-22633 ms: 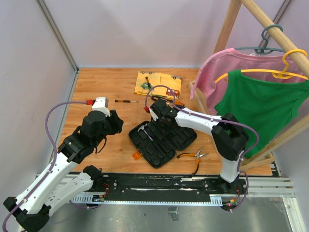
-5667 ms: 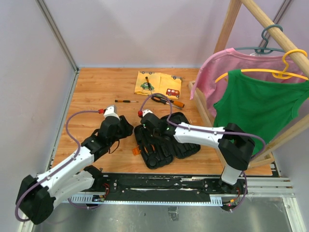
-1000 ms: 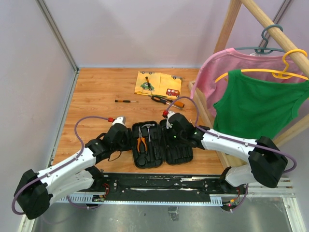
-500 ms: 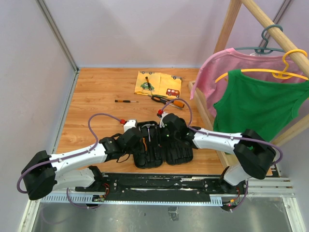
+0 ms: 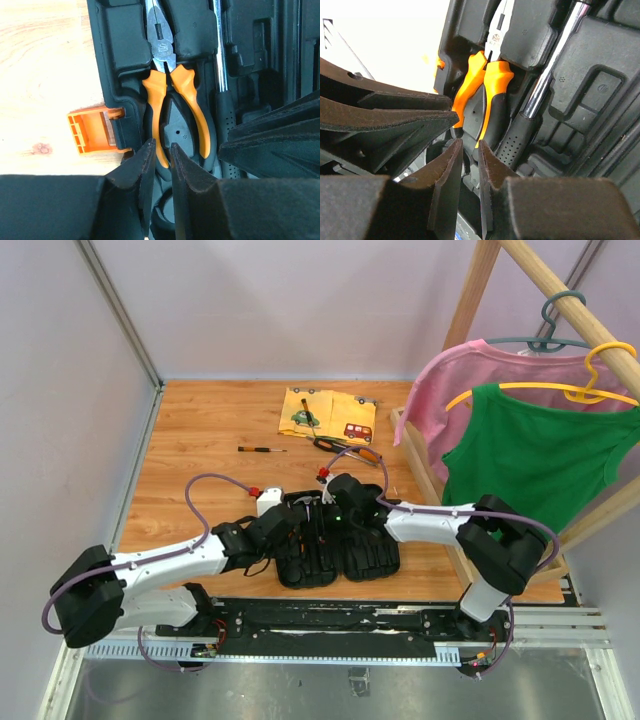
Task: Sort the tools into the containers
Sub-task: Adjust the pliers in the storage box.
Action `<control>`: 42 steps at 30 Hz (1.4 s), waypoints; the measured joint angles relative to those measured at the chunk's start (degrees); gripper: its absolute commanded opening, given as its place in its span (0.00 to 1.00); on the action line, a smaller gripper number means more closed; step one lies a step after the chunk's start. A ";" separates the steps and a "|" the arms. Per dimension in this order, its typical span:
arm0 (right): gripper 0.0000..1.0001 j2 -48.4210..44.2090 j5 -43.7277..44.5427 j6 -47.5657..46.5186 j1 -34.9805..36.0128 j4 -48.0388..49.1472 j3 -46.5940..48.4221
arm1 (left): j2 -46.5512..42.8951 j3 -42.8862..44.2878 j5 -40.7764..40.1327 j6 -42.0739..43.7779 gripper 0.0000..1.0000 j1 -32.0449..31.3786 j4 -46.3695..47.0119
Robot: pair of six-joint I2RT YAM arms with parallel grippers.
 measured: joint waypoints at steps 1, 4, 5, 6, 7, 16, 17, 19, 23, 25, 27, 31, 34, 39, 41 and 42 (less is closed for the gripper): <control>0.20 0.35 -0.11 0.07 0.00 0.02 0.13 | 0.28 0.00 0.00 -0.04 0.23 -0.02 0.07; 0.19 1.31 -0.26 0.09 0.07 0.00 0.76 | 0.68 0.09 -0.09 -0.04 0.22 -0.02 0.22; 0.19 1.55 -0.24 0.09 0.15 -0.09 0.98 | 0.81 0.15 -0.15 -0.04 0.22 -0.02 0.20; 0.19 1.84 -0.24 0.07 0.26 -0.22 1.29 | 0.96 0.26 -0.20 -0.04 0.21 -0.02 0.11; 0.19 2.19 -0.24 0.07 0.31 -0.28 1.62 | 1.18 0.42 -0.26 -0.04 0.20 -0.02 0.04; 0.16 4.02 3.37 -1.92 1.86 -6.38 5.11 | 2.45 1.09 -1.18 -0.02 0.17 -0.17 -0.37; 0.16 4.02 3.52 -2.05 1.86 -6.69 5.25 | 2.56 1.16 -1.29 -0.02 0.17 -0.24 -0.39; 0.15 4.22 4.55 -2.71 1.88 -8.02 5.73 | 2.73 1.27 -1.51 -0.02 0.17 -0.42 -0.44; 0.12 4.90 5.70 -3.56 1.90 -9.99 6.67 | 2.99 1.42 -1.68 -0.04 0.17 -0.46 -0.39; 0.11 5.20 5.88 -3.82 1.92 -10.60 7.26 | 3.15 1.55 -1.73 -0.04 0.17 -0.50 -0.50; 0.11 5.57 5.79 -3.89 1.92 -11.34 7.82 | 3.28 1.66 -1.77 -0.04 0.16 -0.50 -0.59; 0.10 6.25 5.33 -3.98 1.92 -12.61 8.85 | 3.52 1.86 -1.90 -0.04 0.16 -0.59 -0.76; 0.07 6.67 5.09 -4.28 1.92 -13.25 9.42 | 3.56 1.88 -2.08 -0.04 0.15 -0.70 -0.76; 0.05 7.45 4.79 -4.90 1.90 -14.84 10.71 | 3.58 1.88 -2.10 -0.04 0.14 -0.74 -0.76; 0.04 7.67 4.81 -5.05 1.90 -15.54 11.19 | 3.58 1.88 -2.10 -0.02 0.14 -0.76 -0.74; 0.03 7.80 4.85 -5.16 1.90 -15.89 11.45 | 3.58 1.88 -2.10 -0.02 0.14 -0.76 -0.74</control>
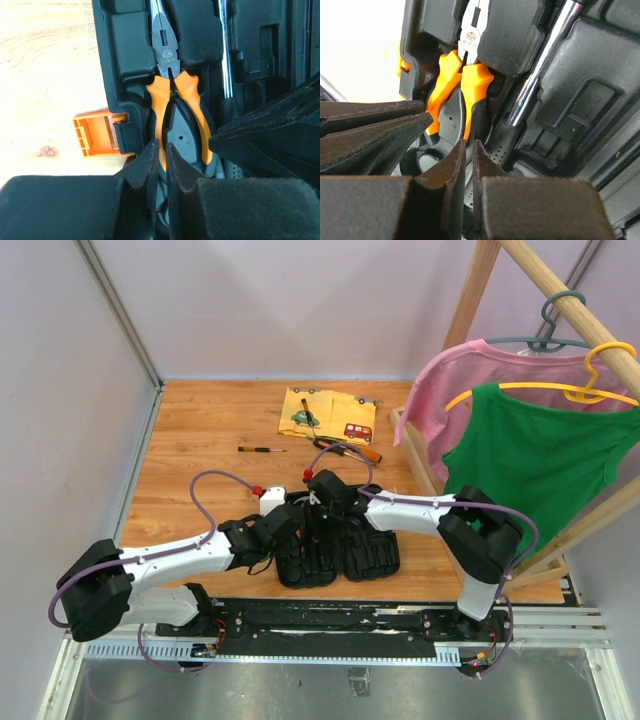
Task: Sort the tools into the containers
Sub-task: Adjust the pliers in the storage box.
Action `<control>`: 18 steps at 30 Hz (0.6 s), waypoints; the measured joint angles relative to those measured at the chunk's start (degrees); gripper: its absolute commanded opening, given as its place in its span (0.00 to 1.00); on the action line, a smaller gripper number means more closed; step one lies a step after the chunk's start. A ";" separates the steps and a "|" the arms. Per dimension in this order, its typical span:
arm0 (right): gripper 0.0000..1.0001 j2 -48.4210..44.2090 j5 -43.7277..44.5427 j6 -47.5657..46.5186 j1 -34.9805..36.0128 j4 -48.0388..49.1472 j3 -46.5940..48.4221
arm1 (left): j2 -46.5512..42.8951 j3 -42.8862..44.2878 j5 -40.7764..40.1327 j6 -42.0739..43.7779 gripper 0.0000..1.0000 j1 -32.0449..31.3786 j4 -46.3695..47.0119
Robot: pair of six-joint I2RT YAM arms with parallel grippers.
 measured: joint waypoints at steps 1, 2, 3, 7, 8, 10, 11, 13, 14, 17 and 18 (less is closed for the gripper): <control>0.03 0.17 0.00 -0.09 0.00 -0.46 0.33 | 0.00 0.00 0.00 0.00 0.14 0.00 0.02; 0.02 0.37 0.02 -0.22 0.00 -0.83 0.61 | 0.00 0.00 0.00 0.00 0.14 0.00 0.02; 0.02 0.52 0.02 -0.31 0.00 -1.22 0.90 | 0.00 0.00 0.00 0.00 0.14 0.00 0.07; 0.01 1.38 -0.20 -0.68 0.00 -2.19 1.88 | 0.00 -0.17 0.37 -0.11 0.14 -0.02 1.36; 0.01 1.66 -0.35 -0.70 0.02 -2.03 2.10 | 0.13 -0.26 0.81 -0.24 0.14 -0.13 1.86; 0.01 2.36 -0.85 -0.70 0.02 -1.66 2.60 | 0.37 -0.81 1.55 -0.44 0.14 -0.44 2.60; 0.01 2.60 -1.01 -0.72 0.02 -1.66 2.80 | 0.42 -1.14 1.79 -0.50 0.14 -0.48 2.73; 0.01 2.91 -1.18 -0.74 0.02 -1.70 3.08 | 0.39 -1.29 2.01 -0.70 0.13 -0.48 3.13; 0.01 3.06 -1.25 -0.76 0.02 -1.66 3.19 | 0.39 -1.31 2.21 -0.74 0.13 -0.48 3.28; 0.01 3.34 -1.49 -0.81 0.02 -1.66 3.39 | 0.26 -1.70 2.43 -0.92 0.13 -0.48 3.85; 0.01 3.34 -1.49 -0.83 0.02 -1.64 3.41 | 0.15 -1.81 2.43 -0.92 0.13 -0.48 3.98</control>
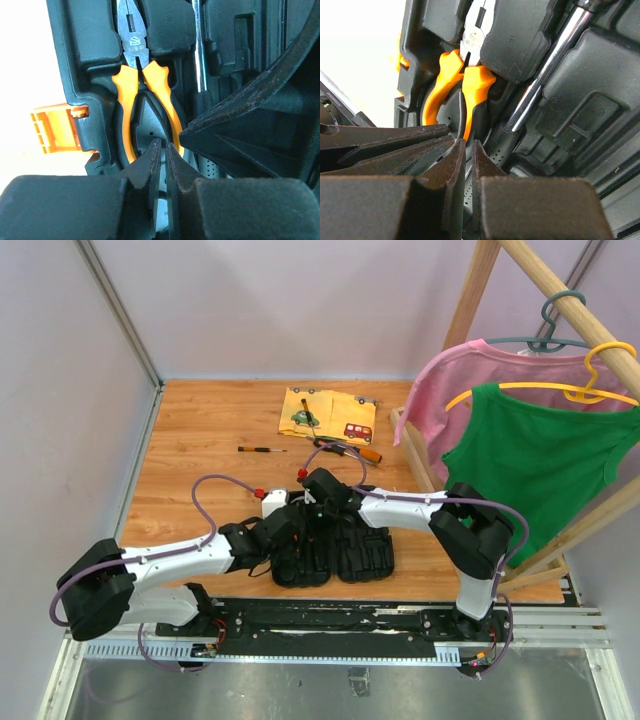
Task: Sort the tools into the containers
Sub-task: Adjust the pliers in the storage box.
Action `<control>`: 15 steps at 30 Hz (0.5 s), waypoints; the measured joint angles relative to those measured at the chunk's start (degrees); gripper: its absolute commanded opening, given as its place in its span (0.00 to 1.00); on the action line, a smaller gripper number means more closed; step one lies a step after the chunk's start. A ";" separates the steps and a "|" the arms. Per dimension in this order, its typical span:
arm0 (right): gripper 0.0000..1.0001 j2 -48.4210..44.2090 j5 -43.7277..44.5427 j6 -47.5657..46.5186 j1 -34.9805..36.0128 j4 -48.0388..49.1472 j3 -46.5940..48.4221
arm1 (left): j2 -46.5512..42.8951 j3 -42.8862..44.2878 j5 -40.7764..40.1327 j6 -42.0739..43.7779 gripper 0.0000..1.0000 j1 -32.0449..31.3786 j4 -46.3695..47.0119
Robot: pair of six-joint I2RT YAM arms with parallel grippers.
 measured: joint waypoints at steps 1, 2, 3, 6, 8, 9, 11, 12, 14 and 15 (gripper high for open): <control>0.01 0.00 0.02 0.00 0.00 0.00 -0.02 | -0.17 -0.15 0.02 -0.04 0.13 0.00 0.11; 0.01 0.00 0.04 0.00 0.00 -0.02 0.00 | -0.37 -0.20 0.04 -0.09 0.13 0.00 0.04; 0.01 0.00 0.11 -0.02 0.00 -0.07 0.00 | -0.52 -0.20 0.07 -0.13 0.13 0.00 0.00; 0.01 -0.04 0.46 -0.15 0.02 -0.24 0.00 | -1.79 -0.20 0.02 -0.17 0.13 0.00 -0.63; 0.01 -0.02 0.74 -0.28 0.13 -0.50 0.17 | -3.43 -0.20 -0.09 -0.17 0.13 0.00 -1.29; 0.01 0.07 1.07 -0.42 0.35 -0.83 0.42 | -4.55 -0.17 -0.24 -0.20 0.13 0.00 -1.68; 0.01 0.26 1.90 -0.74 0.72 -1.51 0.92 | -6.56 -0.09 -0.61 -0.39 0.13 0.00 -2.49; 0.01 0.50 2.16 -0.90 0.83 -1.81 1.16 | -7.74 -0.04 -0.96 -0.57 0.13 0.00 -3.13; 0.01 0.85 2.69 -1.16 1.01 -2.67 1.77 | -10.14 0.22 -1.62 -0.87 0.13 0.00 -4.63; 0.01 1.03 2.82 -1.29 1.05 -3.06 2.05 | -11.41 0.35 -2.03 -1.09 0.13 0.00 -5.33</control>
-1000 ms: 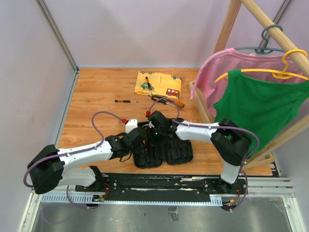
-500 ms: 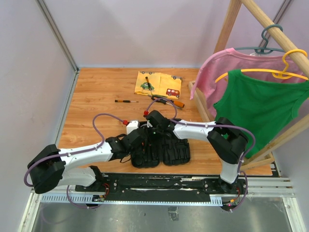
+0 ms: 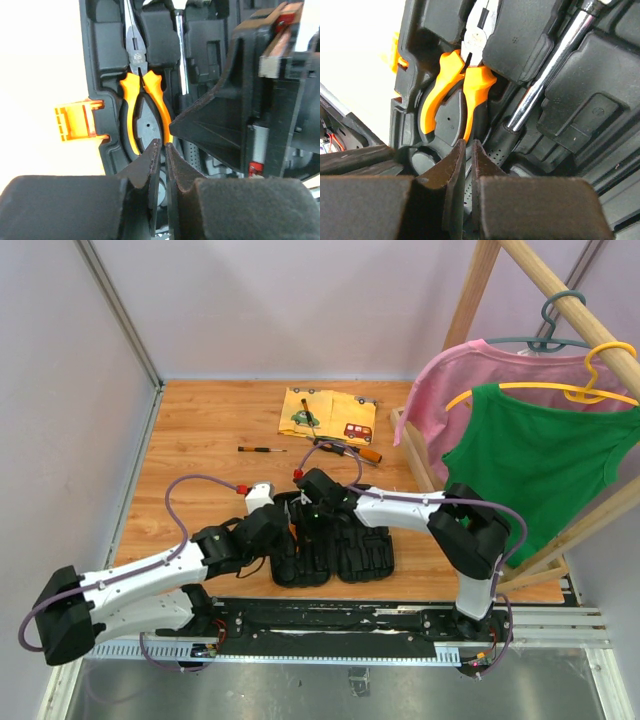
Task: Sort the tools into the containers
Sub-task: Adjust the pliers in the storage box.
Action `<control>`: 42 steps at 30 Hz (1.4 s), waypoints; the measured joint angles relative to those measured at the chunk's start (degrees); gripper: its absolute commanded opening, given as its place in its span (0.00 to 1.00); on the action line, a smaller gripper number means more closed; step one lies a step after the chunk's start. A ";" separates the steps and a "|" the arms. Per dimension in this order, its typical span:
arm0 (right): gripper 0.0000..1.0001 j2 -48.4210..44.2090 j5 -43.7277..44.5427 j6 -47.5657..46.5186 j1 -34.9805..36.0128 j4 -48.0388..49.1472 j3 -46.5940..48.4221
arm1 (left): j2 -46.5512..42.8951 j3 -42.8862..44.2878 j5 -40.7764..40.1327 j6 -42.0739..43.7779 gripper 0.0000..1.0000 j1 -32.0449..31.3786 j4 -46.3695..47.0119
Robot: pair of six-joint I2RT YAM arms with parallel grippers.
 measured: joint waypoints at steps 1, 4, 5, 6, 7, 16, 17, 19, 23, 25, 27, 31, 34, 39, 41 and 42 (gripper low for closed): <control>0.01 0.35 0.11 -0.24 0.04 -0.66 0.52 | -1.99 0.22 -0.57 -0.37 0.14 0.00 -1.09; 0.01 1.22 0.15 -0.72 0.07 -2.56 1.84 | -4.44 0.48 -1.40 -0.87 0.13 -0.04 -2.64; 0.01 1.62 0.17 -0.85 0.11 -3.32 2.38 | -5.33 0.55 -1.73 -1.11 0.13 -0.04 -3.34; 0.01 1.92 0.24 -0.92 0.13 -3.96 2.86 | -5.88 0.55 -1.92 -1.25 0.13 -0.04 -3.76; 0.01 2.21 0.28 -0.96 0.15 -4.48 3.30 | -6.36 0.55 -2.10 -1.42 0.13 -0.04 -4.28; 0.01 4.57 1.03 -1.22 0.52 -8.33 6.97 | -7.85 0.55 -2.97 -2.36 0.13 -0.04 -6.86; 0.01 4.79 1.03 -1.22 0.52 -8.57 7.26 | -7.93 0.55 -2.97 -2.36 0.13 -0.04 -6.97; 0.01 5.01 1.07 -1.22 0.57 -8.63 7.43 | -8.09 0.55 -2.99 -2.43 0.13 -0.04 -7.17; 0.04 4.92 1.31 -1.20 0.63 -8.59 7.43 | -8.59 0.55 -3.04 -2.54 0.13 -0.04 -7.85; 0.09 4.46 1.57 -1.29 0.85 -8.50 7.28 | -8.94 0.55 -3.19 -2.56 0.13 -0.04 -8.26; 0.17 3.78 2.43 -2.10 1.22 -8.39 7.21 | -9.27 0.55 -3.45 -2.69 0.13 -0.04 -8.66; 0.28 3.13 4.00 -4.76 1.84 -9.46 8.85 | -10.51 0.59 -4.20 -3.19 0.13 -0.04 -9.90; 0.32 4.46 4.44 -6.82 2.43 -11.63 11.50 | -11.63 1.11 -4.70 -3.67 0.14 -0.07 -11.17; 0.36 5.11 4.22 -9.88 2.58 -14.36 13.84 | -13.42 2.23 -5.66 -4.20 0.16 -0.07 -13.07; 0.38 4.61 4.31 -10.97 2.56 -14.86 13.79 | -13.97 2.43 -5.92 -4.39 0.18 -0.07 -13.81; 0.39 4.07 4.55 -11.45 2.56 -15.02 13.64 | -14.12 2.47 -6.03 -4.48 0.19 -0.07 -14.12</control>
